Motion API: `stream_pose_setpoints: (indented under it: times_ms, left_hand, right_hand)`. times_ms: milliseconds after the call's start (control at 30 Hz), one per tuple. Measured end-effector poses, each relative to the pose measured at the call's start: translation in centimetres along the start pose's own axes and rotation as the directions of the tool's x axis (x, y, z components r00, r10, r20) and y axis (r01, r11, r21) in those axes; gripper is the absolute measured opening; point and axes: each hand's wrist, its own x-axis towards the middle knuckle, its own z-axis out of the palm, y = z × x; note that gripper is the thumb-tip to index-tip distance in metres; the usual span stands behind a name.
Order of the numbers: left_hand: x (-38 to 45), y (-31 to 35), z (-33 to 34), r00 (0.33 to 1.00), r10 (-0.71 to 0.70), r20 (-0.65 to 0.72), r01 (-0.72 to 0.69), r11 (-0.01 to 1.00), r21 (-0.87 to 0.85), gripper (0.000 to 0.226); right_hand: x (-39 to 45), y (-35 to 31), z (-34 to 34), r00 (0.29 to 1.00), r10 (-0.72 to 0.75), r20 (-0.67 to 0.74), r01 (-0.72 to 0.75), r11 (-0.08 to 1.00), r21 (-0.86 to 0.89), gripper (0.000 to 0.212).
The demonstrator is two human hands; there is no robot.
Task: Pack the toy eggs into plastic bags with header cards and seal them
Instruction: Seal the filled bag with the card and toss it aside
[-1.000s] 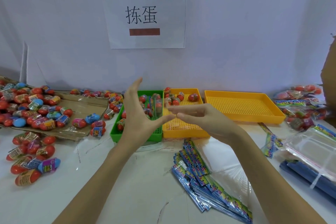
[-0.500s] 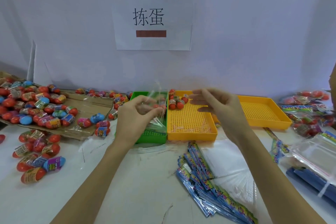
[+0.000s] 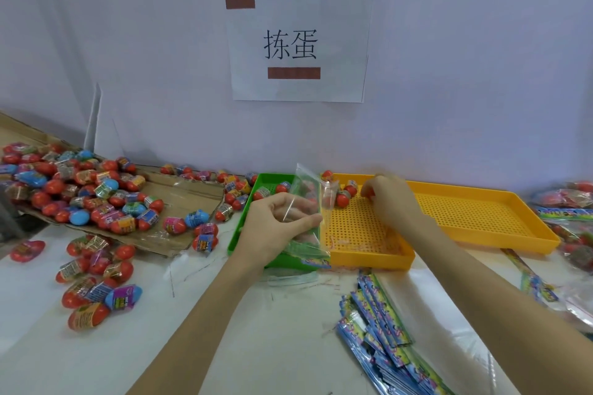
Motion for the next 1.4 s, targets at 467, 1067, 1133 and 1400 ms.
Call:
stream_pose_setpoints:
  times_ms: [467, 1067, 1133, 1400]
  left_hand:
    - [-0.5, 0.5, 1.4, 0.981, 0.154, 0.121, -0.178, 0.960, 0.217, 0.032]
    - [-1.1, 0.5, 2.5, 0.948, 0.277, 0.157, -0.315, 0.883, 0.348, 0.031]
    - [-1.2, 0.3, 2.5, 0.952, 0.261, 0.160, -0.303, 0.885, 0.354, 0.034]
    - [-1.3, -0.4, 2.9, 0.935, 0.301, 0.189, -0.354, 0.832, 0.428, 0.038]
  right_hand:
    - [-11.7, -5.4, -6.1, 0.850, 0.401, -0.342, 0.272, 0.221, 0.937, 0.024]
    - [-12.4, -6.4, -5.8, 0.950, -0.036, -0.310, 0.273, 0.576, 0.770, 0.020]
    - [-12.5, -6.3, -5.8, 0.957, -0.073, -0.282, 0.271, 0.578, 0.770, 0.017]
    - [-13.2, -7.6, -4.5, 0.986, -0.136, -0.095, 0.157, 0.585, 0.796, 0.009]
